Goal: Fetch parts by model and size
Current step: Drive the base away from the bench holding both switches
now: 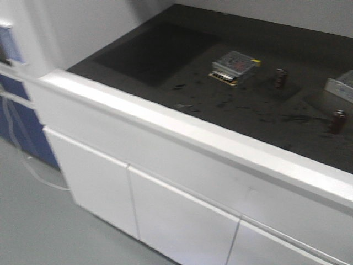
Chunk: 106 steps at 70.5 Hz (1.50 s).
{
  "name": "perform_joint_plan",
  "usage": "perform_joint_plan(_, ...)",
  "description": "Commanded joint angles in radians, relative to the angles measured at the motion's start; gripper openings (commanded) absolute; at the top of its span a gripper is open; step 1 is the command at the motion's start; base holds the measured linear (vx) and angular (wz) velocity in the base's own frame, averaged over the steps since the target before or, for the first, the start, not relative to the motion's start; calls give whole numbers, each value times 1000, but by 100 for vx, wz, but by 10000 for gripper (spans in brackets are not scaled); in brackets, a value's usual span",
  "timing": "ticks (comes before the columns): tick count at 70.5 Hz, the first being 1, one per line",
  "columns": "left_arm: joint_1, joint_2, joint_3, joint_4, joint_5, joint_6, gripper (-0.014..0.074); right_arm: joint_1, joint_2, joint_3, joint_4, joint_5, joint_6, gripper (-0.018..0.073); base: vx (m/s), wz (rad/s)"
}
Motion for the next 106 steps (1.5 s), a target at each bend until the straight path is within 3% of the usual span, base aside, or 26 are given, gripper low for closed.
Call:
perform_joint_plan(1, -3, 19, -25, 11, -75, -2, -8, -3, 9, -27, -6, -78, -10, -5, -15, 59)
perform_joint_plan(55, -3, 19, -25, 11, -75, -2, -7, -3, 9, -27, -6, -78, -10, -5, -10, 59)
perform_joint_plan(106, -3, 19, -25, 11, -75, -2, -6, -3, 9, -27, -6, -79, -8, -5, 12, 66)
